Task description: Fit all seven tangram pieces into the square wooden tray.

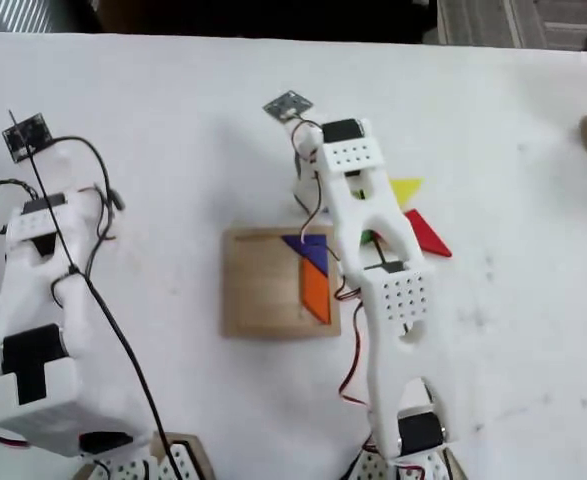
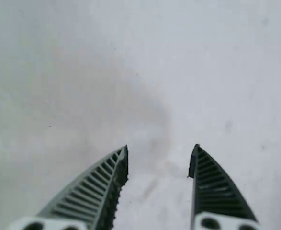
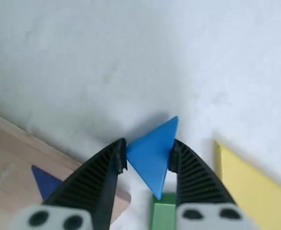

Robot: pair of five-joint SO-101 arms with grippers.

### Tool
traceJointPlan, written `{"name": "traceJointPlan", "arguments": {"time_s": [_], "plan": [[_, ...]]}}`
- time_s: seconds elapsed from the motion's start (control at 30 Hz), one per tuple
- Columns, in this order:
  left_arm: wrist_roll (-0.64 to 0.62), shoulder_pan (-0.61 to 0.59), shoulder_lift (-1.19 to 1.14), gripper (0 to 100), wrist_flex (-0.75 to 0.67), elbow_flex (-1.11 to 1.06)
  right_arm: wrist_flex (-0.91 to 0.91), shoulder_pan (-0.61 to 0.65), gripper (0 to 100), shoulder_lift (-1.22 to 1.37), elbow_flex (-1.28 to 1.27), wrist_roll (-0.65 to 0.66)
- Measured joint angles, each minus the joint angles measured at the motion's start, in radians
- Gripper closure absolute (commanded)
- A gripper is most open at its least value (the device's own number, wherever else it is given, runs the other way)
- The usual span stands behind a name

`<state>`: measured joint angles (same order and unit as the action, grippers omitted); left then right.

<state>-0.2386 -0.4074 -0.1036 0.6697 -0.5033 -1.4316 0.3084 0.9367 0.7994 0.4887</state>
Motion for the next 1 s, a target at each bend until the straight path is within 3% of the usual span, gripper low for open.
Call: {"name": "traceJointPlan", "arguments": {"time_s": [0.57, 1.0], "plan": [[0.0, 0.002, 0.0, 78, 0.0, 0.0, -0.267, 0.015, 94.0, -0.221, -0.018, -0.103], [0.0, 0.002, 0.0, 78, 0.0, 0.0, -0.23, 0.295, 94.0, -0.589, -0.519, -0.103]]}}
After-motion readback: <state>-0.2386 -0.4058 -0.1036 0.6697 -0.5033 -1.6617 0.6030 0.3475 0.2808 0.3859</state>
